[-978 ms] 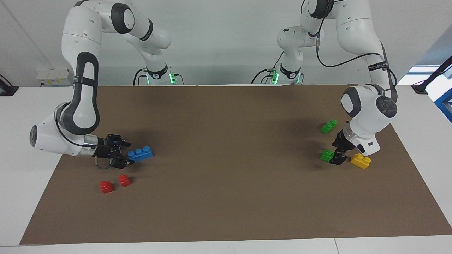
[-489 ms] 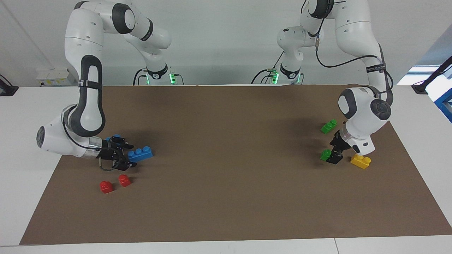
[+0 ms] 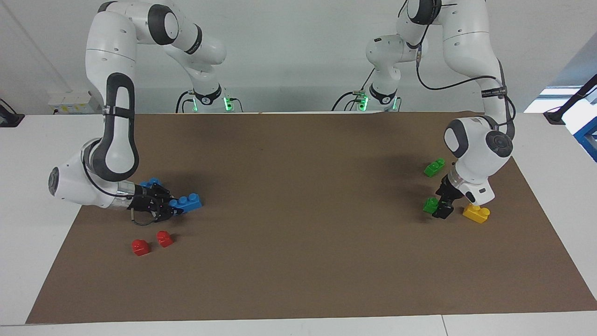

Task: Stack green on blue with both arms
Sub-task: 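Close the left gripper on the green brick while the right gripper grasps the blue brick, then lift the green brick with the left gripper while the right gripper carries blue inward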

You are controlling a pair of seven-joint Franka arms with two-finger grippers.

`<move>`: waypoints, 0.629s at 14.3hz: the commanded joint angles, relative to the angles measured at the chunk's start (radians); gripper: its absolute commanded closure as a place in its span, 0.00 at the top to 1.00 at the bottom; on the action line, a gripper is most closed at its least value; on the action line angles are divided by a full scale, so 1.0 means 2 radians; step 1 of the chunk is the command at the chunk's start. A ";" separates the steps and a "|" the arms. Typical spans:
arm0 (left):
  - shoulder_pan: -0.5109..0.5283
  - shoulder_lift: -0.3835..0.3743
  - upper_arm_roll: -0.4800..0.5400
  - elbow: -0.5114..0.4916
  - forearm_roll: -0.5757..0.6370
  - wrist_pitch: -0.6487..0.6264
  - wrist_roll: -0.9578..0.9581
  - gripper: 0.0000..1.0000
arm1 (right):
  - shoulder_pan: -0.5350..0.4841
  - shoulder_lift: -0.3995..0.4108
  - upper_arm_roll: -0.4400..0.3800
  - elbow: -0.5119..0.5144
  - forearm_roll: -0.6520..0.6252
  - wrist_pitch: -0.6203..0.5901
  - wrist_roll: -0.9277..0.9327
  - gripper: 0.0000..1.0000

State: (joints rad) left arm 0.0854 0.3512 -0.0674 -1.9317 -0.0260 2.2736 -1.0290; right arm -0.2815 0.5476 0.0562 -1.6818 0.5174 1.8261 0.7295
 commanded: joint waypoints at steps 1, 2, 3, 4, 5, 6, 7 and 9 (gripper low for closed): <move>0.003 -0.014 -0.002 -0.018 0.008 0.012 -0.009 0.99 | -0.004 -0.003 0.003 0.000 0.011 0.000 -0.017 0.00; 0.003 -0.014 -0.002 -0.018 0.008 0.014 -0.010 0.97 | -0.004 -0.002 0.003 0.000 0.011 0.002 -0.018 0.00; 0.003 -0.014 -0.002 -0.020 0.008 0.016 -0.012 0.96 | -0.004 -0.002 0.003 0.000 0.011 0.002 -0.017 0.00; 0.003 -0.015 -0.002 -0.025 0.008 0.024 -0.013 0.95 | -0.004 -0.002 0.003 0.000 0.011 0.002 -0.017 0.00; 0.003 -0.015 -0.002 -0.033 0.008 0.034 -0.012 0.90 | -0.004 -0.003 0.003 0.000 0.011 0.001 -0.014 0.00; 0.002 -0.018 -0.002 -0.042 0.008 0.044 -0.012 0.81 | -0.003 -0.003 0.003 0.001 0.012 0.000 -0.011 0.00; 0.001 -0.018 -0.002 -0.045 0.008 0.048 -0.013 0.72 | -0.003 -0.004 0.003 0.003 0.012 -0.001 -0.010 0.00; 0.000 -0.018 -0.002 -0.044 0.008 0.048 -0.012 0.48 | -0.004 -0.005 0.003 0.006 0.014 -0.005 -0.007 0.00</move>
State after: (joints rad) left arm 0.0864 0.3489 -0.0695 -1.9765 -0.0255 2.3411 -1.0360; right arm -0.2814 0.5471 0.0562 -1.6744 0.5191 1.8261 0.7188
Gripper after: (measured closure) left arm 0.348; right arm 0.652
